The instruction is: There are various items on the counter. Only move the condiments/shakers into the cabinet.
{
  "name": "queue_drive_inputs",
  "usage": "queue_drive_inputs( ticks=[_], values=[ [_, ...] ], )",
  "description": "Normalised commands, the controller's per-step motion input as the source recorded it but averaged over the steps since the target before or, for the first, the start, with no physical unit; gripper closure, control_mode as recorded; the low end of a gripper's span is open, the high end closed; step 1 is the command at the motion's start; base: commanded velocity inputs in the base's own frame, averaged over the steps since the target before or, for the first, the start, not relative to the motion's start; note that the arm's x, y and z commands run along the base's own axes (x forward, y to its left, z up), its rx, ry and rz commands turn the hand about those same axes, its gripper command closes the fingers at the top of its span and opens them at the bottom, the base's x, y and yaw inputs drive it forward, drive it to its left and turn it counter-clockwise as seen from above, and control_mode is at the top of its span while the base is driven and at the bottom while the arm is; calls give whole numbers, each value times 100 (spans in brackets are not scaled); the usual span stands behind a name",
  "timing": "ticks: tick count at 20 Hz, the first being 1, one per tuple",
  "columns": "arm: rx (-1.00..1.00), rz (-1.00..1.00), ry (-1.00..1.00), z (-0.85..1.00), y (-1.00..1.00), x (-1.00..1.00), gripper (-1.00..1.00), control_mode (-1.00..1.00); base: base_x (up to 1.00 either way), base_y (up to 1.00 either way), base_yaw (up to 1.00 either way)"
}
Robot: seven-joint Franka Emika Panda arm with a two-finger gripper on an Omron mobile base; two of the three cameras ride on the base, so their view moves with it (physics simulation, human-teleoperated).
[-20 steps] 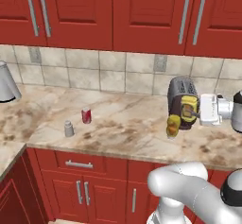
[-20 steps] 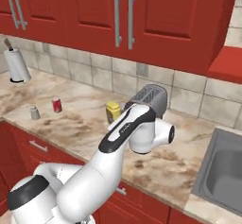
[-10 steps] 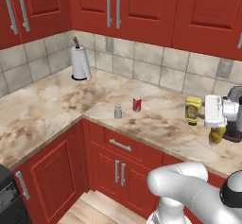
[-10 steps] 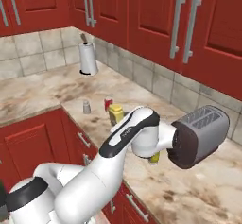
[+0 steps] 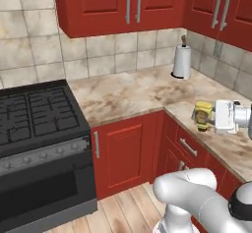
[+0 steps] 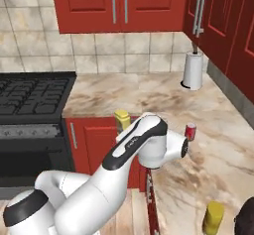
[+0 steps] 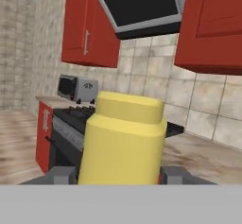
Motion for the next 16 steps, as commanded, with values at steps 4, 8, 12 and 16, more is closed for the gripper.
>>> queue_drive_inputs(
  ticks=[4, 8, 12, 16],
  values=[
    [0, 0, 0, 0, 0, 0, 100, 100, -25, -43, 32],
    [0, 0, 0, 0, 0, 0, 100, 100, -47, -39, -58],
    [0, 0, 0, 0, 0, 0, 100, 100, -56, -10, -82],
    [0, 0, 0, 0, 0, 0, 100, 100, -65, 0, -86]
  ],
)
